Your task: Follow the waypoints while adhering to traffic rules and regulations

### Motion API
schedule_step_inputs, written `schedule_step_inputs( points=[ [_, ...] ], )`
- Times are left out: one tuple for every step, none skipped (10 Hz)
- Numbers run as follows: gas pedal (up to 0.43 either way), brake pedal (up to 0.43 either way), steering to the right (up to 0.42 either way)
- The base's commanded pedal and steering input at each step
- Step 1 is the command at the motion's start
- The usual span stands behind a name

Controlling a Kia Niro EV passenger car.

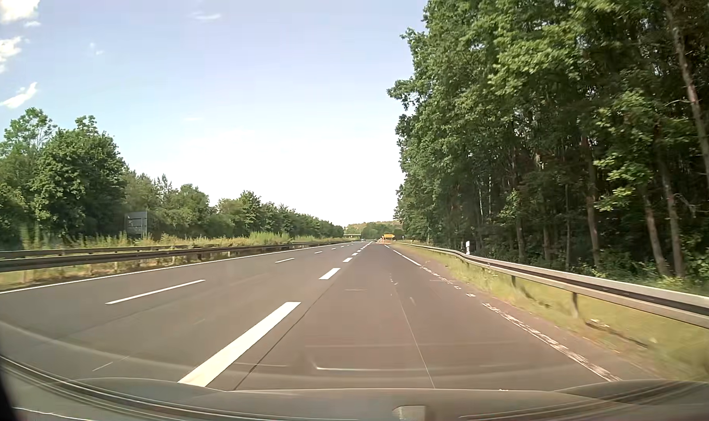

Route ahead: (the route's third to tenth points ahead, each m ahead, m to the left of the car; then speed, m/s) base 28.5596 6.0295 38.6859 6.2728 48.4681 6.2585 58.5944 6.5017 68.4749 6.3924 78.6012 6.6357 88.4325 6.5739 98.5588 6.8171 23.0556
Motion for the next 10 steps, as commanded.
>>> schedule_step_inputs(
  points=[
    [0.000,0.226,0.000],
    [0.000,0.226,0.000],
    [0.000,0.226,0.000],
    [0.000,0.226,0.000],
    [0.000,0.226,0.000],
    [0.000,0.226,0.000],
    [0.000,0.232,-0.001],
    [0.000,0.232,-0.001],
    [0.000,0.238,-0.001],
    [0.000,0.238,-0.001]
  ],
)
